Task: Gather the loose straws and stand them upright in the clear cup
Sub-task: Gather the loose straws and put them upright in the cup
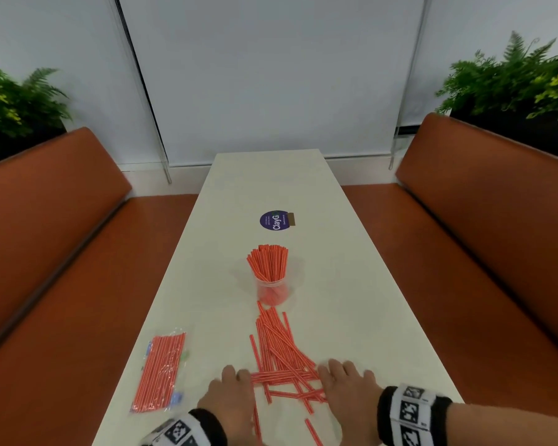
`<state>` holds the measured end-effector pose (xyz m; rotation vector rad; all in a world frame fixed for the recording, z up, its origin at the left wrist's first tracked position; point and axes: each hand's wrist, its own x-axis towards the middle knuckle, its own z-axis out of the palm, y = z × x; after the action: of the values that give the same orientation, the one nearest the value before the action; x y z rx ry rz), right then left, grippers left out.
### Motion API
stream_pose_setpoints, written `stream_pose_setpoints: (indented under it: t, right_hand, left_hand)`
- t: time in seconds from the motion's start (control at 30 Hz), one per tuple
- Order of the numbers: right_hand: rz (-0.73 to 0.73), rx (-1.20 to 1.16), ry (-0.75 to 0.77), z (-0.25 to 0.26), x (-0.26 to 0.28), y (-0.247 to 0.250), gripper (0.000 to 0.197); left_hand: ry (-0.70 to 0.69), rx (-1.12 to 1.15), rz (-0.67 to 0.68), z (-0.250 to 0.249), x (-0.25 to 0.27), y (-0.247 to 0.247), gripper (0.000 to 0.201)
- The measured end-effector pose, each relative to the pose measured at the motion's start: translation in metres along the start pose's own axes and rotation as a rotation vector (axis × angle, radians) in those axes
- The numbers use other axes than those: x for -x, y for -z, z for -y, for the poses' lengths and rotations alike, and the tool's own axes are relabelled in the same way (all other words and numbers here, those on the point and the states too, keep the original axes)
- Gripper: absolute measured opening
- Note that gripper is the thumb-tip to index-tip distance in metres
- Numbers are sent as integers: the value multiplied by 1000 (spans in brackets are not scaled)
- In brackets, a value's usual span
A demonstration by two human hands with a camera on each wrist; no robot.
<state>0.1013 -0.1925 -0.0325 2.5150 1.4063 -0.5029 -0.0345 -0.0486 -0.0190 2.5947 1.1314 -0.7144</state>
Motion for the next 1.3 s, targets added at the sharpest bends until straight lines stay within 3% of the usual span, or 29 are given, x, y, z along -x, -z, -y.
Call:
stream_pose_setpoints:
  t: [0.07,0.13,0.23,0.33,0.4,0.53,0.63,0.73,0.87,0.97,1.17,1.3]
  right_hand:
    - [-120,-1,7,-3,1,-18,45]
    - [-73,11,69,-6,7,-5,37]
    - [73,-43,267,-16,3,20,63]
    - [49,41,316,-11,1,37,40]
    - [29,65,343,-6,-4,38,25]
    - [-41,22,399,-2,-18,36,36]
    - [-103,-41,420,-1,-30,35,41]
    - [-143,-51,361,-3,-40,38,29]
    - [-67,-89,313,-3,-49,37,67]
    - [-100,-2,368,6,-51,32,59]
    - [-125,87,452,12,-44,27,40]
    - [-140,110,490,6,-34,22,41]
  left_hand:
    - [-37,-18,-19,-1,7,-14,46]
    - [-80,-4,-28,-2,9,-20,46]
    - [-53,78,-18,-3,4,-13,66]
    - [-62,186,4,-6,-2,-1,86]
    - [-68,231,-29,-7,-7,4,76]
    - [-119,304,-167,-13,-13,13,32]
    - [-149,368,-223,-11,-12,17,31]
    - [-103,201,-143,1,-6,15,40]
    - [-9,-133,44,6,6,1,35]
    - [-33,-196,14,0,13,-7,36]
    - [10,-20,-108,7,1,5,32]
    - [88,149,-174,18,-18,21,24]
